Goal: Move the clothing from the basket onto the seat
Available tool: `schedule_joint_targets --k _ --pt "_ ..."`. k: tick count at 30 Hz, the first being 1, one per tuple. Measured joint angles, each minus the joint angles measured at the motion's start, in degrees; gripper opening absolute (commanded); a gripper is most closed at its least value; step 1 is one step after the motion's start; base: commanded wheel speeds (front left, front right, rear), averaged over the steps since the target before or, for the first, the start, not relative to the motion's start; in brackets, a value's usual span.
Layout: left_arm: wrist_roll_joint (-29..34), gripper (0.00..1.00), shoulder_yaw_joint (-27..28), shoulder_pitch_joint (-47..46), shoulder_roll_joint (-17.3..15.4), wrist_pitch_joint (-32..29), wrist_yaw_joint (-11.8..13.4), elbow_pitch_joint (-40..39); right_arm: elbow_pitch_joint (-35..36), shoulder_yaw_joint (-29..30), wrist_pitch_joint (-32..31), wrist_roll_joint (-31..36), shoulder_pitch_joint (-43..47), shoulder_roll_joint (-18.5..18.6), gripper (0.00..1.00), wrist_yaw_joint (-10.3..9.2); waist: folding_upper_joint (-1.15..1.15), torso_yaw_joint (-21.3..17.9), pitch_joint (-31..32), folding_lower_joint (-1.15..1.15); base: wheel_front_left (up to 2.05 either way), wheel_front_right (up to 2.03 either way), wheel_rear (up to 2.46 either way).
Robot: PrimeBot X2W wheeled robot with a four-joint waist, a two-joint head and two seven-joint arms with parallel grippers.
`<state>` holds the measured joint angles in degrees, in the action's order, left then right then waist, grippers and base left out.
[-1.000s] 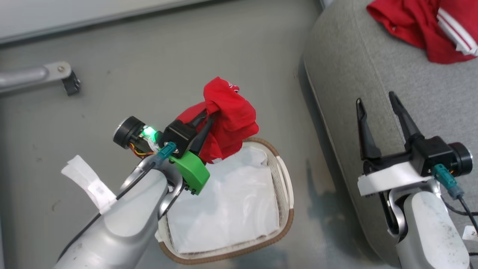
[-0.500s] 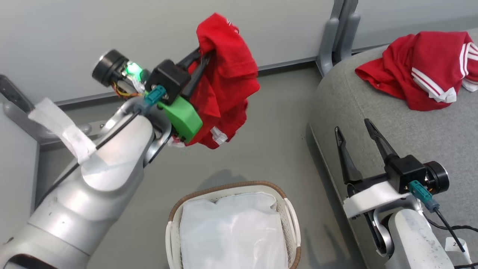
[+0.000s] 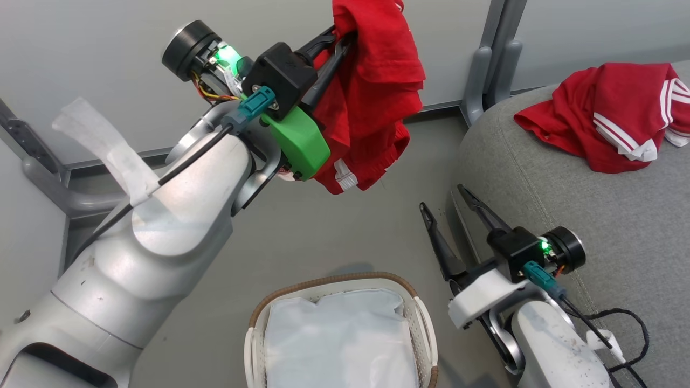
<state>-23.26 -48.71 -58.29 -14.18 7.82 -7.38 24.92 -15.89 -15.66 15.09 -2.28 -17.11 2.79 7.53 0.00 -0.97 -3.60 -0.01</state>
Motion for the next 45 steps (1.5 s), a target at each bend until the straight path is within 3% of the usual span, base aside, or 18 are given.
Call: schedule_joint_targets --k 7,28,37,38,40,42,45 --pt "-0.9 0.0 -1.8 -0.5 0.7 -1.1 0.0 -2.2 -4.0 -5.3 0.0 -0.6 -5.8 0.0 1.0 0.0 0.0 1.4 0.8 0.0 0.0 0.0 0.0" --pt "-3.0 0.0 -4.9 0.2 0.7 -1.5 0.1 -7.9 -12.2 -6.3 0.0 8.3 -11.7 0.0 1.0 0.0 0.0 4.9 2.6 0.0 0.0 0.0 0.0" --pt "-3.5 0.0 -5.5 1.3 0.5 -1.4 0.5 -8.3 -8.0 -5.7 0.0 5.4 -13.2 0.0 1.0 0.0 0.0 4.9 2.2 0.0 0.0 0.0 0.0" --pt "-3.9 0.0 -5.6 1.8 0.5 -1.2 0.7 -8.3 -7.0 -5.7 0.0 5.2 -13.3 0.0 0.69 0.0 0.0 4.8 2.2 0.0 0.0 0.0 0.0" --pt "-4.4 0.0 -5.7 2.7 0.5 -1.1 0.8 -8.2 -6.2 -5.6 0.0 5.0 -13.6 0.0 0.22 0.0 0.0 4.8 2.2 0.0 0.0 0.0 0.0" --pt "-5.0 0.0 -5.6 3.7 0.5 -0.8 0.9 -7.9 -5.9 -5.7 0.0 4.9 -13.8 0.0 0.0 0.0 0.0 4.8 2.1 0.01 0.0 0.0 0.0" --pt "-6.2 0.0 -5.1 5.4 0.2 -0.2 1.4 -7.0 -5.3 -5.5 0.0 4.2 -13.9 0.0 0.0 0.0 0.0 4.8 1.9 0.01 0.0 0.0 0.0"
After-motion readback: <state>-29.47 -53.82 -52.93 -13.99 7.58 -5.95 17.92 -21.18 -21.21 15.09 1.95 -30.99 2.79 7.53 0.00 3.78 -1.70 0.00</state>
